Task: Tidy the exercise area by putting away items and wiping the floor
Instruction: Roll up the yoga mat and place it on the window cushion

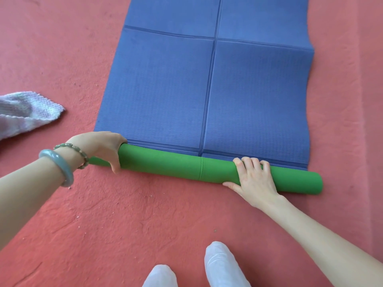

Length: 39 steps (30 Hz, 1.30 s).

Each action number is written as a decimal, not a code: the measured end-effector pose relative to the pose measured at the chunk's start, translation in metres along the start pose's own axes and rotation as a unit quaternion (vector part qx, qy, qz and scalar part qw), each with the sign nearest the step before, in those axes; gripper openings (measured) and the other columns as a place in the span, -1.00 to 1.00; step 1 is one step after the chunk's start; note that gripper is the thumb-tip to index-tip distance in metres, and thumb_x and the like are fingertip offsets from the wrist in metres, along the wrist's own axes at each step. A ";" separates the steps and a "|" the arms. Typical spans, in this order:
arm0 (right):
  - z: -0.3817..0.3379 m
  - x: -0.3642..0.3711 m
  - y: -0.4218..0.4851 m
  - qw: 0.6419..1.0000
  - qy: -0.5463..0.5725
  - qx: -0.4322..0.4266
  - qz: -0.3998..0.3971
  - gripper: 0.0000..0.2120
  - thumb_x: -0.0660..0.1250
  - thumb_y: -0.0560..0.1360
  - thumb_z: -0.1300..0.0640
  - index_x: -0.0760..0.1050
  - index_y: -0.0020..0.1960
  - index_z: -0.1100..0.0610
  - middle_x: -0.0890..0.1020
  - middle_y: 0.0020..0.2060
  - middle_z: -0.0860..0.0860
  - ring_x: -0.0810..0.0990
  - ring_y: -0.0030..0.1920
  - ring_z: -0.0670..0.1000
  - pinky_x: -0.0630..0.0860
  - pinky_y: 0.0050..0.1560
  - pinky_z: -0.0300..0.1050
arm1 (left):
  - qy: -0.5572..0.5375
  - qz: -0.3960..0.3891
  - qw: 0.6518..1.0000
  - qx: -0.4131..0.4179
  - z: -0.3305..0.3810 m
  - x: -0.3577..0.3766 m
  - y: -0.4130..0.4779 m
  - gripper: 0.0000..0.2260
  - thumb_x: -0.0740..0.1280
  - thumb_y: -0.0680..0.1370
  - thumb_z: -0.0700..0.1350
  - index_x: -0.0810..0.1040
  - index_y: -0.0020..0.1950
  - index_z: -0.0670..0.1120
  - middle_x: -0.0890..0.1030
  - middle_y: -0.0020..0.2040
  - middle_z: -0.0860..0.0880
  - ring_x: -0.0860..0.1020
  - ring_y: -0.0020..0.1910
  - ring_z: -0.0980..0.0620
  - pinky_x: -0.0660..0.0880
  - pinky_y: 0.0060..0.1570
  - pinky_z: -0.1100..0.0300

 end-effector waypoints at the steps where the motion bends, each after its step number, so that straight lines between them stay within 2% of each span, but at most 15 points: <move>1: 0.000 0.000 0.000 1.000 0.000 -0.002 0.002 -0.26 -0.04 0.41 -0.39 0.39 0.21 0.21 0.54 -0.06 0.11 0.50 -0.10 0.15 0.41 -0.08 0.12 | 0.025 0.027 0.999 -0.006 0.002 0.000 -0.002 -0.55 0.51 0.08 0.15 0.47 -0.13 0.06 0.53 -0.23 0.10 0.51 -0.25 0.08 0.47 -0.26 0.19; 6: 0.001 0.000 0.004 1.000 0.007 -0.023 0.003 -0.27 -0.04 0.41 -0.39 0.36 0.20 0.20 0.55 -0.08 0.11 0.51 -0.13 0.15 0.44 -0.11 0.11 | 0.109 0.140 0.984 -0.025 0.003 0.014 -0.015 -0.56 0.39 0.15 0.26 0.39 -0.12 0.08 0.50 -0.26 0.12 0.48 -0.27 0.02 0.44 -0.27 0.20; 10: 0.005 -0.001 0.011 0.999 0.018 -0.037 -0.018 -0.23 -0.11 0.44 -0.40 0.49 0.14 0.21 0.56 -0.15 0.08 0.53 -0.20 0.14 0.48 -0.18 0.07 | 0.066 0.290 0.948 0.117 0.000 0.015 -0.015 -0.20 0.32 0.08 0.43 0.37 0.11 -0.09 0.47 -0.02 -0.04 0.55 -0.11 -0.12 0.54 -0.26 0.03; 12: 0.008 -0.006 0.016 0.998 0.034 -0.042 -0.029 -0.14 -0.26 0.46 -0.42 0.51 0.13 0.21 0.57 -0.16 0.07 0.54 -0.20 0.13 0.49 -0.19 0.05 | 0.090 0.352 0.920 0.149 0.002 0.013 -0.019 -0.09 0.20 0.15 0.51 0.36 0.24 -0.13 0.46 0.15 -0.13 0.52 0.04 -0.20 0.55 -0.10 -0.10; 14: 0.008 -0.011 0.021 0.996 0.042 -0.059 -0.055 -0.04 -0.40 0.38 -0.47 0.41 0.26 0.16 0.54 -0.02 0.05 0.52 -0.04 0.12 0.44 -0.04 0.07 | 0.144 0.402 0.890 0.158 0.019 0.015 -0.030 -0.15 0.14 0.28 0.47 0.36 0.32 -0.14 0.47 0.25 -0.20 0.50 0.16 -0.22 0.40 0.16 -0.21; 17: 0.014 -0.010 0.027 0.986 0.071 -0.081 -0.130 -0.23 -0.13 0.43 -0.44 0.16 0.41 0.07 0.38 0.22 0.01 0.35 0.22 0.07 0.27 0.22 0.01 | 0.185 0.462 0.836 0.232 0.086 0.030 -0.047 -0.32 0.25 0.36 0.30 0.36 0.33 -0.09 0.55 0.23 -0.19 0.54 0.16 -0.19 0.30 0.29 -0.11; 19: 0.013 -0.011 0.029 0.981 0.093 -0.077 -0.154 -0.30 0.00 0.47 -0.40 0.14 0.41 0.06 0.36 0.23 0.01 0.32 0.24 0.06 0.24 0.24 0.01 | 0.184 0.476 0.822 0.251 0.131 0.046 -0.043 -0.34 0.45 0.32 0.18 0.37 0.31 -0.08 0.58 0.18 -0.16 0.57 0.11 -0.18 0.42 0.23 -0.09; 21: 0.014 -0.012 0.027 0.984 0.078 -0.068 -0.147 -0.22 -0.10 0.41 -0.46 0.17 0.40 0.06 0.38 0.21 0.00 0.34 0.21 0.05 0.26 0.22 0.00 | 0.169 0.486 0.832 0.206 0.158 0.050 -0.035 -0.41 0.54 0.29 0.03 0.41 0.22 -0.09 0.60 0.07 -0.18 0.59 -0.02 -0.21 0.51 0.11 -0.12; 23: 0.013 -0.012 0.022 0.990 0.068 -0.058 -0.110 -0.09 -0.26 0.31 -0.51 0.26 0.37 0.07 0.42 0.17 0.00 0.39 0.15 0.07 0.30 0.17 0.00 | 0.164 0.519 0.822 0.171 0.167 0.046 -0.032 -0.60 0.47 0.35 -0.13 0.44 0.13 -0.11 0.59 -0.02 -0.19 0.57 -0.16 -0.19 0.55 0.02 -0.12; 25: 0.013 -0.013 0.015 0.993 0.097 -0.057 -0.043 -0.15 -0.17 0.36 -0.48 0.40 0.29 0.11 0.48 0.12 0.03 0.45 0.09 0.11 0.34 0.12 0.02 | 0.174 0.552 0.796 0.180 0.167 0.046 -0.034 -0.75 0.28 0.44 -0.23 0.44 0.11 -0.12 0.58 -0.05 -0.19 0.58 -0.20 -0.18 0.56 -0.02 -0.10; 28: 0.010 -0.020 0.002 0.990 0.106 -0.023 0.087 -0.37 0.01 0.49 -0.30 0.45 0.25 0.16 0.53 0.06 0.11 0.43 0.05 0.13 0.29 0.12 0.02 | 0.177 0.557 0.787 0.196 0.163 0.044 -0.029 -0.72 0.35 0.41 -0.21 0.44 0.11 -0.13 0.59 -0.10 -0.18 0.57 -0.26 -0.16 0.57 -0.08 -0.05; 31: -0.005 -0.018 -0.013 0.986 0.097 0.003 0.136 -0.43 0.07 0.52 -0.21 0.33 0.35 0.17 0.52 0.14 0.19 0.39 0.16 0.16 0.27 0.22 0.12 | 0.156 0.563 0.786 0.202 0.159 0.035 -0.023 -0.70 0.40 0.42 -0.14 0.43 0.10 -0.15 0.59 -0.15 -0.15 0.55 -0.30 -0.12 0.57 -0.11 -0.01; 34: -0.012 -0.010 -0.008 0.991 0.067 0.025 0.114 -0.32 0.08 0.49 -0.25 0.27 0.42 0.21 0.47 0.23 0.22 0.37 0.26 0.20 0.21 0.33 0.22 | 0.100 0.580 0.780 0.215 0.153 0.026 -0.020 -0.77 0.23 0.56 -0.05 0.49 0.12 -0.16 0.60 -0.11 -0.15 0.58 -0.23 -0.13 0.56 -0.03 -0.02; 37: -0.005 -0.014 0.012 0.994 0.053 0.047 0.083 -0.32 0.04 0.48 -0.30 0.34 0.37 0.18 0.52 0.14 0.17 0.45 0.14 0.19 0.27 0.26 0.19 | 0.028 0.585 0.783 0.210 0.146 0.017 -0.011 -0.69 0.19 0.61 -0.01 0.58 0.18 -0.15 0.62 0.00 -0.14 0.61 -0.03 -0.14 0.49 0.16 -0.06; 39: 0.000 -0.021 0.025 0.995 0.053 0.043 0.069 -0.32 0.01 0.47 -0.32 0.41 0.31 0.16 0.56 0.05 0.13 0.51 0.02 0.17 0.34 0.16 0.14 | 0.042 0.588 0.787 0.181 0.143 0.016 -0.005 -0.66 0.14 0.64 0.02 0.52 0.31 -0.09 0.60 0.14 -0.13 0.58 0.15 -0.12 0.38 0.27 -0.08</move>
Point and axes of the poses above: each hand's wrist, its own y-axis towards the middle knuckle, its own x-axis out of the palm, z = x × y, the point moved 5 cm from there along y, towards the middle knuckle
